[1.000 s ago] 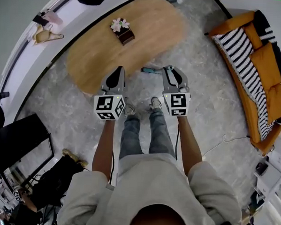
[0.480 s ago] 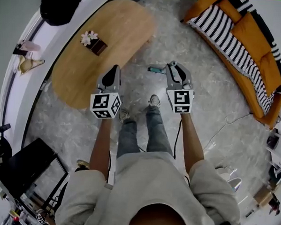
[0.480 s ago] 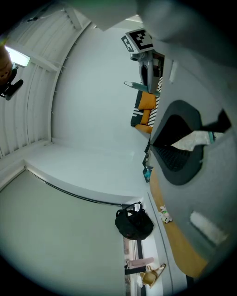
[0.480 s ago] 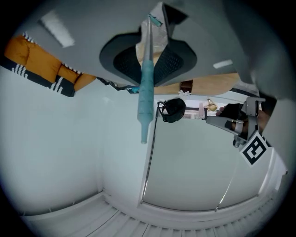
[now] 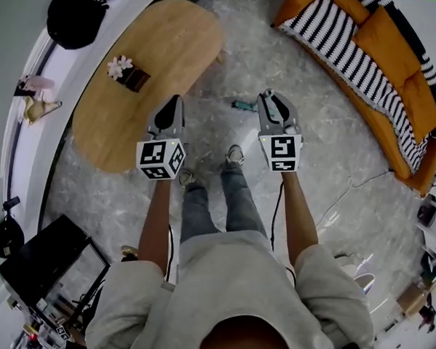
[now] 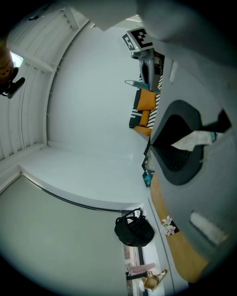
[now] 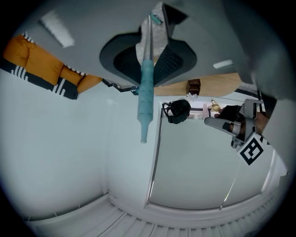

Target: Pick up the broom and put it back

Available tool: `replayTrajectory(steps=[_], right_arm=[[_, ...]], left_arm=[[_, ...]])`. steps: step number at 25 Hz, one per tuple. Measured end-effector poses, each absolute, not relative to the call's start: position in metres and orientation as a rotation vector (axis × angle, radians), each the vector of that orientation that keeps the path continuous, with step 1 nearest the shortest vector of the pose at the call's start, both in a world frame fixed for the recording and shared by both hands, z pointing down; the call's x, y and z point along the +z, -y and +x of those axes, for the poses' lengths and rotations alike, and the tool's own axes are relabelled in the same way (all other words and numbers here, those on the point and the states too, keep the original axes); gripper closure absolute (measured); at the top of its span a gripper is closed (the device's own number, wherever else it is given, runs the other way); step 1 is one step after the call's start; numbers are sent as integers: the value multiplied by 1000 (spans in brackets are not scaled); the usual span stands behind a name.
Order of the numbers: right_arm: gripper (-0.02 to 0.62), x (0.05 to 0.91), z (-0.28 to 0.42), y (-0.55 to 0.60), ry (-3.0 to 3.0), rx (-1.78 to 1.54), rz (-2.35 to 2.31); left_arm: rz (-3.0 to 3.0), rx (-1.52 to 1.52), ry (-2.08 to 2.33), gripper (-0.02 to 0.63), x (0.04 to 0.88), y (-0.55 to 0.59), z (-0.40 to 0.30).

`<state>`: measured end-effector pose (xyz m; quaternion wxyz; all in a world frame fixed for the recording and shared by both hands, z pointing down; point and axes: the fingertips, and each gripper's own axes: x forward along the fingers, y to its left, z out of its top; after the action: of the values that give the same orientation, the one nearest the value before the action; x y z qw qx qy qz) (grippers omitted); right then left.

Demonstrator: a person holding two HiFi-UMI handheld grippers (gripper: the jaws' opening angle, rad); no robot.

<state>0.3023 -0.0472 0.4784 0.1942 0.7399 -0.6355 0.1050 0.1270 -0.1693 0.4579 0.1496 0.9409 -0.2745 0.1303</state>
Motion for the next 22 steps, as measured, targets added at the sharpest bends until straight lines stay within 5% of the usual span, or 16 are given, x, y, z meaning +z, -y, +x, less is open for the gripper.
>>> replayTrajectory(steps=[22], right_arm=[[506, 512, 297, 118, 1969, 249, 1921]], left_arm=[[2624, 444, 856, 603, 511, 183, 127]])
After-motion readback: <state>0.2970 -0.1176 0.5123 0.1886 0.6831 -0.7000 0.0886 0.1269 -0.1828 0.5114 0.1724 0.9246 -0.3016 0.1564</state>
